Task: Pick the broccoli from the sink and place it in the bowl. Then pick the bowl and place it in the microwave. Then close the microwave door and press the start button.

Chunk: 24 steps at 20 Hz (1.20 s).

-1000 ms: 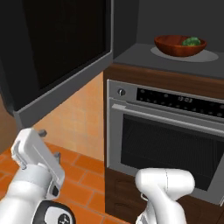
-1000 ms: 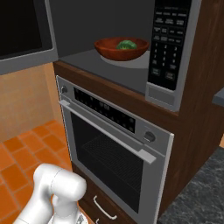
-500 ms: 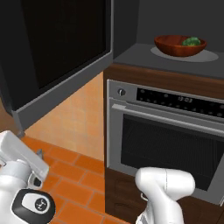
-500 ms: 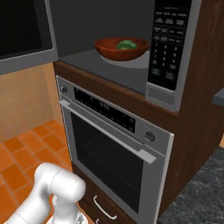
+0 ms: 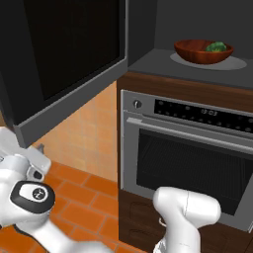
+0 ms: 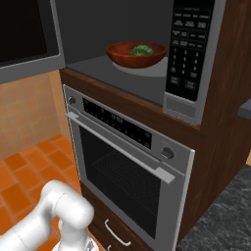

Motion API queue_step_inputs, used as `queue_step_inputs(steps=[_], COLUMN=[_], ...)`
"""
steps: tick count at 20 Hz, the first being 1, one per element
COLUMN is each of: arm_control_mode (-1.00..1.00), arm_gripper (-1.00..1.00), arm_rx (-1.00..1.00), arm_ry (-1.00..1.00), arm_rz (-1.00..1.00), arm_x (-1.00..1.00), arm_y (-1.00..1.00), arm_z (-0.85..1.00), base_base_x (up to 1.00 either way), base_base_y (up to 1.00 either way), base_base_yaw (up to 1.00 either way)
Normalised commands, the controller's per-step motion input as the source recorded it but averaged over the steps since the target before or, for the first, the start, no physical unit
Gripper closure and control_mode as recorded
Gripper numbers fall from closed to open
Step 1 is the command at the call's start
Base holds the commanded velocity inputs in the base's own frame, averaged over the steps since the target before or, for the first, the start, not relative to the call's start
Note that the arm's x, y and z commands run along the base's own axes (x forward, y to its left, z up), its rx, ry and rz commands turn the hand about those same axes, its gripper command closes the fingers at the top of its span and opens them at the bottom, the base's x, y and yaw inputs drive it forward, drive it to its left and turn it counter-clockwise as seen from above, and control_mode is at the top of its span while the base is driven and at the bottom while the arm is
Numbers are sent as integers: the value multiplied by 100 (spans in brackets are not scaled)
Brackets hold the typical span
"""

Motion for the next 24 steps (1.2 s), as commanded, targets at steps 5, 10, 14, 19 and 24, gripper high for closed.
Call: queue_step_inputs(steps=[5, 10, 14, 19, 24], arm_control_mode=[-100, -100, -100, -100, -100], arm_gripper=[-100, -100, -100, -100, -100], arm_rx=[8, 14, 18, 22, 44], arm_ry=[-47, -55, -42, -32, -30], arm_rz=[0, 0, 0, 0, 0], arm_x=[28, -2, 0, 0, -12], arm_y=[-1, -18, -34, -39, -96], arm_z=[6, 20, 39, 25, 14], base_base_x=[0, 0, 0, 0, 0], base_base_y=[0, 0, 0, 0, 0], base_base_yaw=[0, 0, 0, 0, 0])
